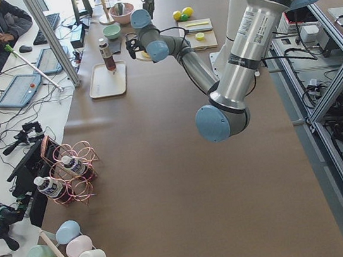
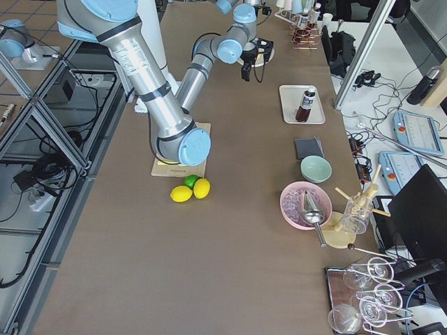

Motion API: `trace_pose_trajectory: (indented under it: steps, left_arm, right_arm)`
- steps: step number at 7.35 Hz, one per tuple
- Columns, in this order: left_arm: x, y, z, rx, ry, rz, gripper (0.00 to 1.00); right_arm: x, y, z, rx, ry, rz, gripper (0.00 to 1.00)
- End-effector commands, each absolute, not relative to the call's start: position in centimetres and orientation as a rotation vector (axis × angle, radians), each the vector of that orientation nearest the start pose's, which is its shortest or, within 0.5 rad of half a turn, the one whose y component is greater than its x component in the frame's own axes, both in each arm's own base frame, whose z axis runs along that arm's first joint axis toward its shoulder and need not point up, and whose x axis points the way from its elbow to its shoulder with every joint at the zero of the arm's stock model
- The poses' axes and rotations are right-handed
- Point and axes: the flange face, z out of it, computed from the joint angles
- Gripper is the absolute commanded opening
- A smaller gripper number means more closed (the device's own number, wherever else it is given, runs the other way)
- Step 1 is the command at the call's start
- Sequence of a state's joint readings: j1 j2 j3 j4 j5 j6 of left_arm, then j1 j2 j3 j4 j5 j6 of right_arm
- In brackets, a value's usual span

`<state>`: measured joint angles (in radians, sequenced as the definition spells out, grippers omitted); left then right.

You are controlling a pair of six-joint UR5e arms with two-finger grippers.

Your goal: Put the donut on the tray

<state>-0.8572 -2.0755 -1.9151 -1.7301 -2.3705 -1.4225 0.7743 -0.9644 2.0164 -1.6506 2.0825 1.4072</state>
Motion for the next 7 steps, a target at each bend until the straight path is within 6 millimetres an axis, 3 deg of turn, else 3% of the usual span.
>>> trace_pose_trajectory:
  steps: [1,3,4,7]
  left_arm:
    - [35.0,-54.8,20.2,-0.216,1.118,-0.310,0.00]
    - [36.5,-61.3,21.7,-0.205,1.117,-0.350,0.00]
    - [37.5,-63.9,22.8,-0.219,1.126,-0.364,0.00]
    - [42.3,-70.3,25.7,-0.260,1.111,-0.431,0.00]
  right_arm:
    - [-30.8,-47.3,19.7,0.048,-0.985,0.268,1.00]
    - [-24.4,-45.7,25.2,0.065,-0.949,0.214,1.00]
    - [-22.0,-45.2,27.3,0.063,-0.934,0.201,1.00]
    - [-17.6,-43.6,32.9,0.091,-0.857,0.118,1.00]
